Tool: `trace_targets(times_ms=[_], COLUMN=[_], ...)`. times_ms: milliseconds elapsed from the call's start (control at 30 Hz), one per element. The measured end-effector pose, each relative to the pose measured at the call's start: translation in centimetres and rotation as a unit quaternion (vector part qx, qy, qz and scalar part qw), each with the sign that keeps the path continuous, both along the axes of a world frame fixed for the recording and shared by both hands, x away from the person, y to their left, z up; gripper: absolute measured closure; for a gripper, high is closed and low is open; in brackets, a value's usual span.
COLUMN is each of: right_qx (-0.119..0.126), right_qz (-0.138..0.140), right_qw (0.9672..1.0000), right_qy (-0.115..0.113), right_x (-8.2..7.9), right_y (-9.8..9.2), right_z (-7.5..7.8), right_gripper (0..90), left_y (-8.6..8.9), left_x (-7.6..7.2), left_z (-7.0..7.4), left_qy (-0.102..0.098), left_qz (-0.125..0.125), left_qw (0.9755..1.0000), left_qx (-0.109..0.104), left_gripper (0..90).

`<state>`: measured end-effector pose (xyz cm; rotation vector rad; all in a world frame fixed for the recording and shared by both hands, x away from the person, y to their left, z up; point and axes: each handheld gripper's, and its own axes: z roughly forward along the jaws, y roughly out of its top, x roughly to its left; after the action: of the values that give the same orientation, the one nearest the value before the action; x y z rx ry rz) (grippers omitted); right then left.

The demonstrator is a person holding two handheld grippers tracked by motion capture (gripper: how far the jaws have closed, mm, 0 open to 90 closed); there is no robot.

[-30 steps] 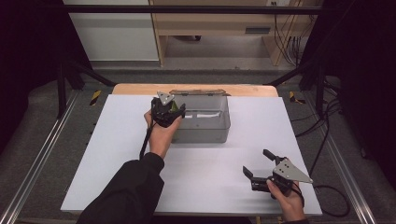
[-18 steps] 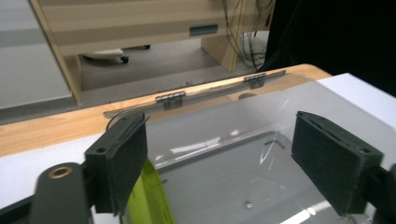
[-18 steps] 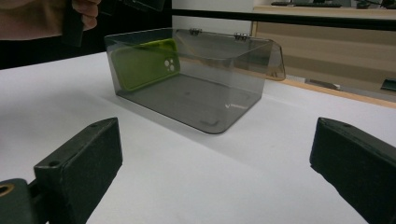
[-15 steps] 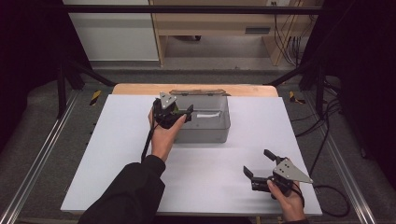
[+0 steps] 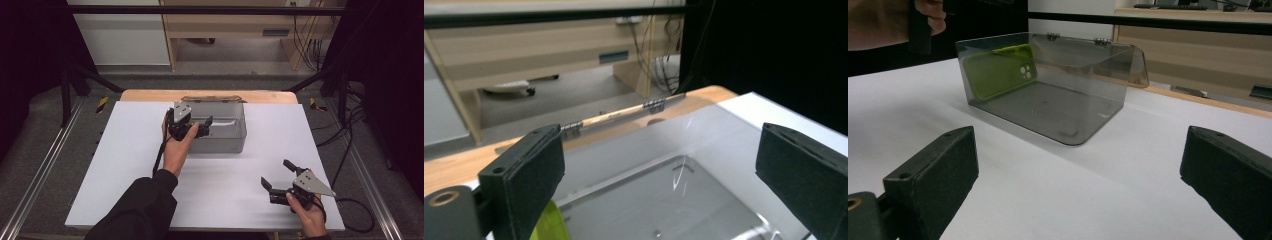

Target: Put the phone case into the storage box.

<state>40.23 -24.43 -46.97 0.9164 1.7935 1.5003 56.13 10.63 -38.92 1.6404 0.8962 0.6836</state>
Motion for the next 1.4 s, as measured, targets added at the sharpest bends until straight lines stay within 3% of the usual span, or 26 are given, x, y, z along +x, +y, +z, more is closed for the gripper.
trace_targets(times_ms=[400,833,1400], right_qx=[0.003,0.010,0.004], right_qz=[0.003,0.005,0.005], right_qw=[1.0000,0.9999,1.0000], right_qy=[0.000,0.005,0.004], right_x=[0.0,0.0,0.0], right_y=[0.0,0.0,0.1], right_z=[0.0,0.0,0.0], right_gripper=[2.1,2.0,2.0], left_y=[0.3,-0.4,0.7], left_x=[-0.8,-2.2,-2.7], left_z=[0.1,0.0,0.4], left_qy=[-0.006,-0.021,-0.034], left_qz=[-0.016,-0.043,-0.049], left_qw=[0.9996,0.9984,0.9974], left_qx=[-0.024,-0.029,-0.041], left_gripper=[4.0,3.7,2.9])
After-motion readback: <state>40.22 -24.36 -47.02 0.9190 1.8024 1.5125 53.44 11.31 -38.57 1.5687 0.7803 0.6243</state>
